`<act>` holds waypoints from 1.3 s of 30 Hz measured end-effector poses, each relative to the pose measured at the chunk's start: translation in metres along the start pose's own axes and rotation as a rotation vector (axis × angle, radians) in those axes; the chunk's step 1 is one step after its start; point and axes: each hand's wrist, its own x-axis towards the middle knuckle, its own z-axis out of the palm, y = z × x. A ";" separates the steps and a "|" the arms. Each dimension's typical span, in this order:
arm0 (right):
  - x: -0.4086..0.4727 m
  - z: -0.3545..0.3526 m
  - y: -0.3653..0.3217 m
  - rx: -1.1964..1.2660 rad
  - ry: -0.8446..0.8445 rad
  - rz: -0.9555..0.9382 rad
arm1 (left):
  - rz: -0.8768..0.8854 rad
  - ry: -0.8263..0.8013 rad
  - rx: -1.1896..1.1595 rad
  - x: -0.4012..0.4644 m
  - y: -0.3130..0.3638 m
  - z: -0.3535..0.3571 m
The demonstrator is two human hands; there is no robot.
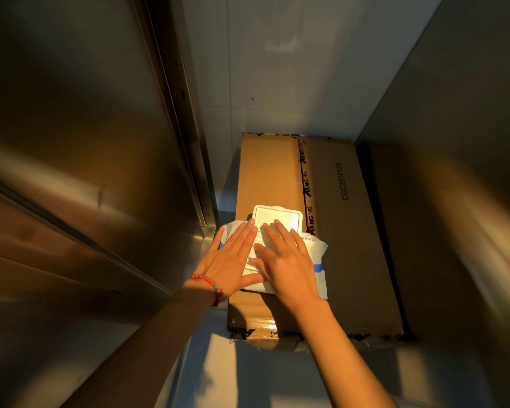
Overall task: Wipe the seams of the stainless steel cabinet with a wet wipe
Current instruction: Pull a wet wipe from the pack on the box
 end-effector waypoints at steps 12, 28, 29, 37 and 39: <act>0.002 -0.008 -0.012 -0.104 0.026 0.017 | -0.006 -0.055 0.027 -0.001 0.004 -0.010; -0.002 0.005 -0.015 -0.072 0.183 0.071 | -0.017 -0.079 0.013 0.000 0.003 -0.009; -0.003 0.005 -0.014 -0.055 0.190 0.074 | -0.018 -0.075 0.006 0.000 0.003 -0.008; -0.016 0.001 0.020 0.014 0.221 0.054 | -0.024 -0.059 -0.099 0.001 0.002 -0.007; -0.019 -0.001 0.028 -0.004 0.236 0.030 | -0.025 -0.056 -0.124 0.001 0.001 -0.007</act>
